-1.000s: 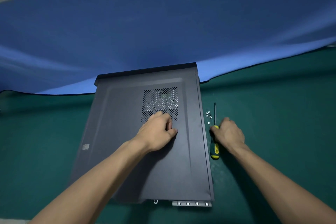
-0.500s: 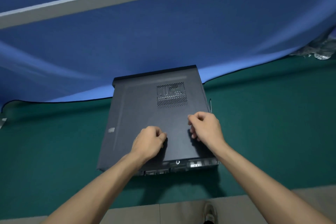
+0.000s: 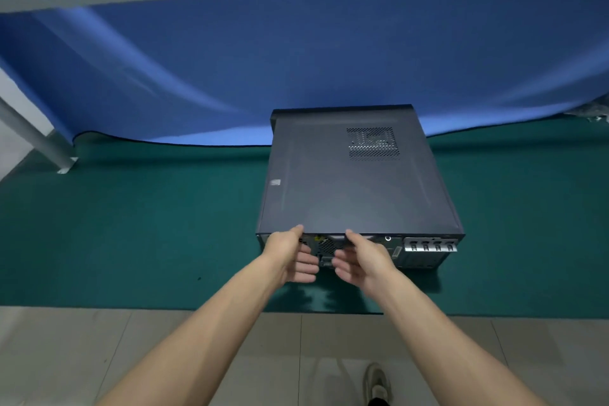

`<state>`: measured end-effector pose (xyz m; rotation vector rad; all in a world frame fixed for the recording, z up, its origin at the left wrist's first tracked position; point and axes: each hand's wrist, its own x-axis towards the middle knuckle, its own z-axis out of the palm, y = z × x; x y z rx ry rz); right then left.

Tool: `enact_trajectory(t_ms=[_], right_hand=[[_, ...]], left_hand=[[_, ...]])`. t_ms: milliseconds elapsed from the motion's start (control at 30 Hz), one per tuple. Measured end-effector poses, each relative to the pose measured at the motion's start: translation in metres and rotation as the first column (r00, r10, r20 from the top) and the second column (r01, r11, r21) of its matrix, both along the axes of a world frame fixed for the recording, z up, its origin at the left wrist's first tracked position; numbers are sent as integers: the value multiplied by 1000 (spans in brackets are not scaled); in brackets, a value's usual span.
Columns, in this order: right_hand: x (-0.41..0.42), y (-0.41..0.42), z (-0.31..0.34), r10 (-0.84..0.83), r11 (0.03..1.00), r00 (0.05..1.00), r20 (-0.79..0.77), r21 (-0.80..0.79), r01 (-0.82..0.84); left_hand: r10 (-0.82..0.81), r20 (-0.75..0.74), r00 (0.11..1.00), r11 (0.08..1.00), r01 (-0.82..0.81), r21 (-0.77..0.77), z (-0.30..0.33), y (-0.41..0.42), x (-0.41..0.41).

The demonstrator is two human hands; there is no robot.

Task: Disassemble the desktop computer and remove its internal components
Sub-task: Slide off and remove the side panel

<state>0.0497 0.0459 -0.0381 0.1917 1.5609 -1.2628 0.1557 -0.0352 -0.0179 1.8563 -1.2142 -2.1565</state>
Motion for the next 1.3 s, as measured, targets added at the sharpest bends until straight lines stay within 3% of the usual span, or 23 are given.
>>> enact_trajectory(t_ms=[67,167,367,600,767,1067,1300], right_hand=[[5,-11,-3,-204,978,975,86,-26,207],[10,-25,-3,-377,924,914,150,-7,382],[20,-31,-7,-550,833,829,102,-7,553],[21,-20,-9,-510,837,849,142,-149,527],[20,-19,-10,-510,828,838,192,-152,539],[25,-19,-14,-543,808,814,207,-135,573],[20,-14,2,-447,886,890,87,-93,454]], left_hand=[[81,-79,994,992,-73,102,-4,-3,-2],[169,-128,977,973,-145,177,-10,-8,-7],[244,-117,963,967,-233,100,-17,-8,-16],[458,-164,874,888,-456,49,-21,-4,-24],[527,-185,830,848,-527,50,-22,-4,-26],[527,-254,811,849,-516,113,-23,-4,-17],[345,-284,894,936,-308,168,-8,1,-4]])
